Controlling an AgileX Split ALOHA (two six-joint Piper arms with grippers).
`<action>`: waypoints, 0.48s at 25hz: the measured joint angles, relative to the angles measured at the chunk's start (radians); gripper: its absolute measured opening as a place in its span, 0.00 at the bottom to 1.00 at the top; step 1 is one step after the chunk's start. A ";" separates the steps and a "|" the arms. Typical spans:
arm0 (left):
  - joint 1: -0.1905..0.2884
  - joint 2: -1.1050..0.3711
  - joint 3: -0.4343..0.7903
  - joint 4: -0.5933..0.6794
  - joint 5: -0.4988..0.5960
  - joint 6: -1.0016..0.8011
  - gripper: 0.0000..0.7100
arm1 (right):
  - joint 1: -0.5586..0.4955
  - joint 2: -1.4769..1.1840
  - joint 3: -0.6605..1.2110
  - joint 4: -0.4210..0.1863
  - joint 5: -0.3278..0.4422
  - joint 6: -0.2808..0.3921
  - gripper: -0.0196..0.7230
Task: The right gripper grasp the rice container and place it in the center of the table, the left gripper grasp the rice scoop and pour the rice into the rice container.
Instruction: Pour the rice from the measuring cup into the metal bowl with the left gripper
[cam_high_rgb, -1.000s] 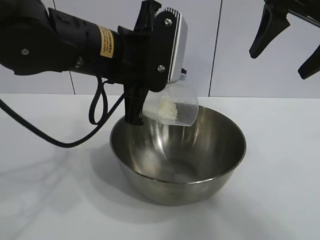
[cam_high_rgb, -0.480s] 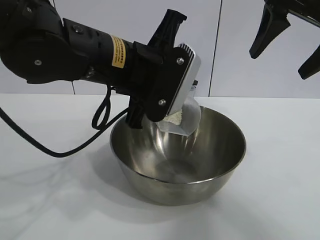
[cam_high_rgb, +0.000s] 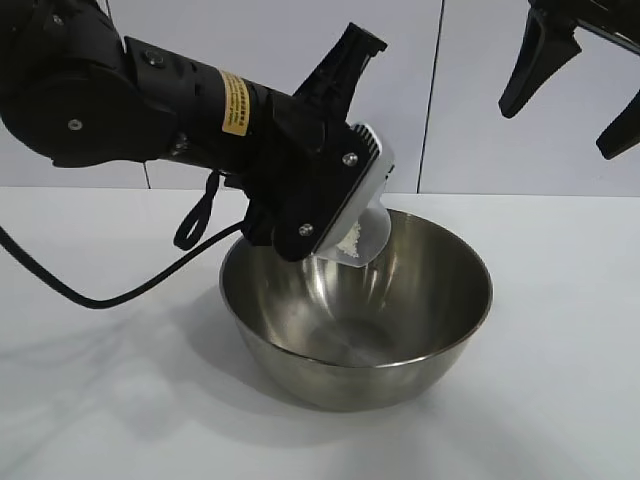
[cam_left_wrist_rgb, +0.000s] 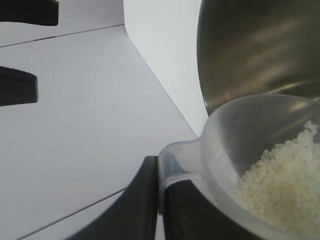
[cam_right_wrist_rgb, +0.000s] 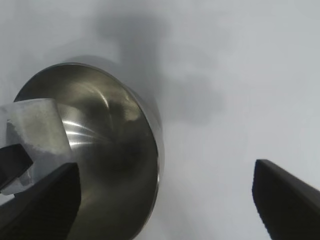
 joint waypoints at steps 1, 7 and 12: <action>0.000 0.000 0.000 0.000 0.000 0.020 0.01 | 0.000 0.000 0.000 0.000 0.000 0.000 0.89; 0.006 0.000 0.000 0.000 0.000 0.118 0.01 | 0.000 0.000 0.000 0.002 0.000 -0.002 0.89; 0.034 0.000 0.000 0.000 0.000 0.181 0.01 | 0.000 0.000 0.000 0.002 0.000 -0.004 0.89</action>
